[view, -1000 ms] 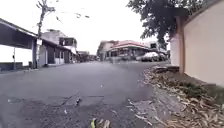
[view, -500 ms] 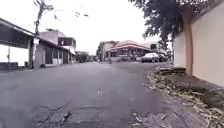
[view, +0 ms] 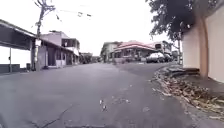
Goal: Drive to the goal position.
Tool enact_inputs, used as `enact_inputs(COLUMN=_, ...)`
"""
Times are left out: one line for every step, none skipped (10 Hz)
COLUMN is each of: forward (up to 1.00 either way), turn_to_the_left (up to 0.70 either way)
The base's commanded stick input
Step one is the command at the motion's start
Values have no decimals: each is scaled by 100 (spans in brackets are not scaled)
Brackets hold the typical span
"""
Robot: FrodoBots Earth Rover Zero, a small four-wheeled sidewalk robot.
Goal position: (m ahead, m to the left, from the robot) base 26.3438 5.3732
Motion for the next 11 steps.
enact_inputs(forward=85, turn_to_the_left=0)
enact_inputs(forward=85, turn_to_the_left=0)
enact_inputs(forward=85, turn_to_the_left=0)
enact_inputs(forward=85, turn_to_the_left=0)
enact_inputs(forward=85, turn_to_the_left=0)
enact_inputs(forward=85, turn_to_the_left=0)
enact_inputs(forward=85, turn_to_the_left=0)
enact_inputs(forward=85, turn_to_the_left=0)
enact_inputs(forward=85, turn_to_the_left=0)
enact_inputs(forward=85, turn_to_the_left=0)
enact_inputs(forward=85, turn_to_the_left=0)
